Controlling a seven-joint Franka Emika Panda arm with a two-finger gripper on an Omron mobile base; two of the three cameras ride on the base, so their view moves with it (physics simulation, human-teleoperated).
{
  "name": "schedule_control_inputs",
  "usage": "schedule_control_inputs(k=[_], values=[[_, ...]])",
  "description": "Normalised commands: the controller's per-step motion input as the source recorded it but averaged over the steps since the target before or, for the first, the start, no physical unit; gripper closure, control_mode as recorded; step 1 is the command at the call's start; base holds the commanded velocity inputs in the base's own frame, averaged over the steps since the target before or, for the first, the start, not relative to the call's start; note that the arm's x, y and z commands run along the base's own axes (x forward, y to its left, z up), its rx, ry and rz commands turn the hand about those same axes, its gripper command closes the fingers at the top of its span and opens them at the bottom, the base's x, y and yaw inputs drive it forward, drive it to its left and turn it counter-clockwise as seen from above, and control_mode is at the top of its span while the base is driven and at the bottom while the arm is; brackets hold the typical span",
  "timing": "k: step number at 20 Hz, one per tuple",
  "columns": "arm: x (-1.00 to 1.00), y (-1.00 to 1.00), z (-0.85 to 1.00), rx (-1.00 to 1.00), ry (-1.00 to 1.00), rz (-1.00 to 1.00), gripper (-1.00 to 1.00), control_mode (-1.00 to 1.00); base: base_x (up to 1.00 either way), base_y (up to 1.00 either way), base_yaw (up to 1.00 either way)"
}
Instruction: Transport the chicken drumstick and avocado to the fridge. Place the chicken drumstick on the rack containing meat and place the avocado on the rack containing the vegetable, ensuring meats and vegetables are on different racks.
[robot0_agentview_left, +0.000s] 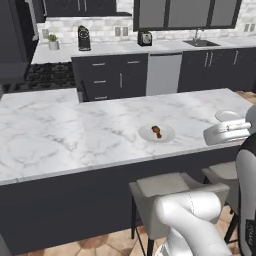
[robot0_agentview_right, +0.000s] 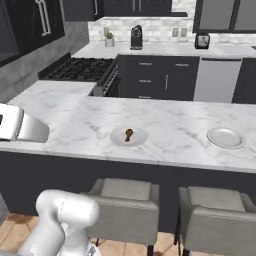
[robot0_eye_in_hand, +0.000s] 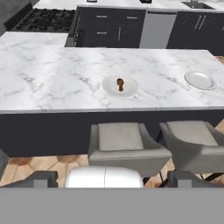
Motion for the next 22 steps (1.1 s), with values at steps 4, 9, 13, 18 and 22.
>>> schedule_control_inputs(k=[4, 9, 13, 18, 22], values=[[0.0, 0.0, 0.0, 0.0, 0.0, 0.0, -1.0, 1.0, 1.0, -0.45, 0.01], [0.0, 0.0, 0.0, 0.0, 0.0, 0.0, -1.0, 1.0, 1.0, -0.18, -0.01], [0.0, 0.0, 0.0, 0.0, 0.0, 0.0, -1.0, 1.0, 1.0, -0.23, 0.15], [0.8, -0.28, -0.25, 0.01, 0.17, 0.07, -1.0, -1.0, 0.2, -0.08, 0.03], [1.0, -0.23, -0.49, 0.0, 0.27, 0.01, -1.0, -1.0, 0.0, 0.0, 0.0]])
